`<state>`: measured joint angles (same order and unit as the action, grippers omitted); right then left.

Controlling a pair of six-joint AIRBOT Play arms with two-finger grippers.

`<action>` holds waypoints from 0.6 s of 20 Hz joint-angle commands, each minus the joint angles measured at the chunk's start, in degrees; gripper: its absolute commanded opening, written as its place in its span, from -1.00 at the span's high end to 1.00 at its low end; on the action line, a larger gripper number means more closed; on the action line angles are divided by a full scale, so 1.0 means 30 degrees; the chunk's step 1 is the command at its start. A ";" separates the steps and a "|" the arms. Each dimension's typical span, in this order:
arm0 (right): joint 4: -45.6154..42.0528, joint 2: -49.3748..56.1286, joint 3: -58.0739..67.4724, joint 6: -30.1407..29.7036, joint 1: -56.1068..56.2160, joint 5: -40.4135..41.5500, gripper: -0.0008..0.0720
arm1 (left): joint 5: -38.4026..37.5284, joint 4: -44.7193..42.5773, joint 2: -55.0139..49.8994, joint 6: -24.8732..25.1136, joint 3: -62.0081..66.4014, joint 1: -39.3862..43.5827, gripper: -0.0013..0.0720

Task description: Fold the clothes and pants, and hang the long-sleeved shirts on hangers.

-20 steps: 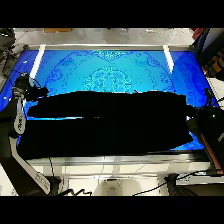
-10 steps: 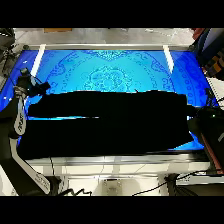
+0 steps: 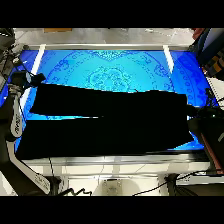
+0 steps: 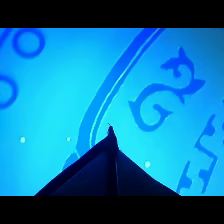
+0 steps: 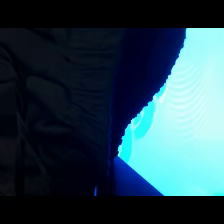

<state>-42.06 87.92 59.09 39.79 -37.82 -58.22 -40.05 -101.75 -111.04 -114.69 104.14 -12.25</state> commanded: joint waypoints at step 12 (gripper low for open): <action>-0.0066 -0.0022 0.0750 0.1945 -0.0015 0.0401 -0.62 | 0.1938 -0.0022 0.2208 0.0831 0.0015 0.0947 -0.94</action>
<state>-42.02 87.88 59.94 41.30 -37.82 -57.23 -34.02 -101.89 -107.39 -113.99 104.14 -10.48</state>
